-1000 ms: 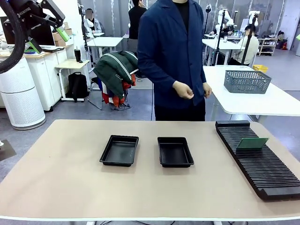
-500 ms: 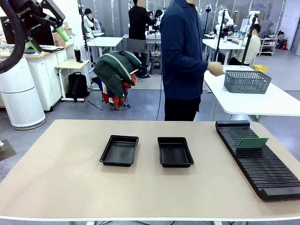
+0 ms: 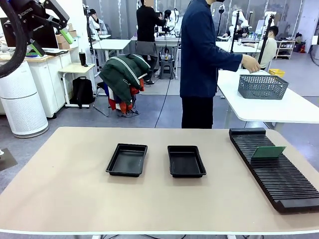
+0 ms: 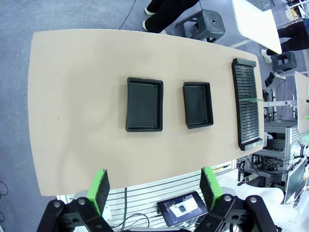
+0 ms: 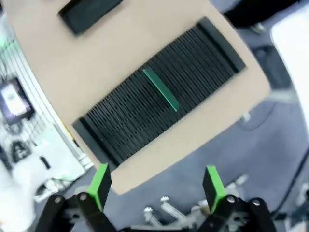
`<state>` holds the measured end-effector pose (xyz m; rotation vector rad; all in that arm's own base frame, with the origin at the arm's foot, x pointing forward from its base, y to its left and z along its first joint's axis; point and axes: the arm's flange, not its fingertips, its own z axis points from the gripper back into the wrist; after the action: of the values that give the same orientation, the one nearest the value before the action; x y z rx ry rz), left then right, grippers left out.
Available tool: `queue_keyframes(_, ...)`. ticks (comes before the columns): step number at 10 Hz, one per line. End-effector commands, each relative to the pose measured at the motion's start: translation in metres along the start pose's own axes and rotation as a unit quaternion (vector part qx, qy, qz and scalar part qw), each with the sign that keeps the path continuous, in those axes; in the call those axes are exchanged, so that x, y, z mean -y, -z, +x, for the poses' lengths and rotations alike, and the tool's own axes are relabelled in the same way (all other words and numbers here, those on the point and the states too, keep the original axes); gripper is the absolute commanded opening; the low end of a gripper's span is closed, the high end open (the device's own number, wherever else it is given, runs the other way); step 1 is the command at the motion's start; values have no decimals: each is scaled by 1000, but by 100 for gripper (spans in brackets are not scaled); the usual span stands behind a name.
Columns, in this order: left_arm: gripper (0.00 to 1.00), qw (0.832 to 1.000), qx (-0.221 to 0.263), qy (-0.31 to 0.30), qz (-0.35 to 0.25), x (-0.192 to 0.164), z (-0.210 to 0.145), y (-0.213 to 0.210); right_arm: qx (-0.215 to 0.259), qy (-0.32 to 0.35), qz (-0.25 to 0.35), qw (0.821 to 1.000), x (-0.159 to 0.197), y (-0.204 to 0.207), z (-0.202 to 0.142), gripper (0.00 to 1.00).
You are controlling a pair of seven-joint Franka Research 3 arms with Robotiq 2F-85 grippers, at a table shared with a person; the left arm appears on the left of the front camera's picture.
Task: Inspect and transfer BCBs to ESD trays.
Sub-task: Pick up the Blank PCB from the PCB Rack and place it in the left ESD tray.
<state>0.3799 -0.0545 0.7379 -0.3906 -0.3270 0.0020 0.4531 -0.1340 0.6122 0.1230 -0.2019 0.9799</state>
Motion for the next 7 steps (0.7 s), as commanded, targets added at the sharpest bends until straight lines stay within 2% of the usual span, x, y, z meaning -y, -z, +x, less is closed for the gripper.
queue_keyframes(1,100,1000,0,0,0,0,-1,0,8,-108,2,994,2,33,-1,100)
queue_keyframes(3,100,1000,0,0,0,0,-1,0,-4,-201,9,980,2,65,4,100)
queue_keyframes(6,100,1000,0,0,0,0,-1,0,-28,-273,23,961,-4,111,12,100)
queue_keyframes(7,100,1000,0,0,0,0,-1,0,-34,-281,11,959,-6,127,14,100)
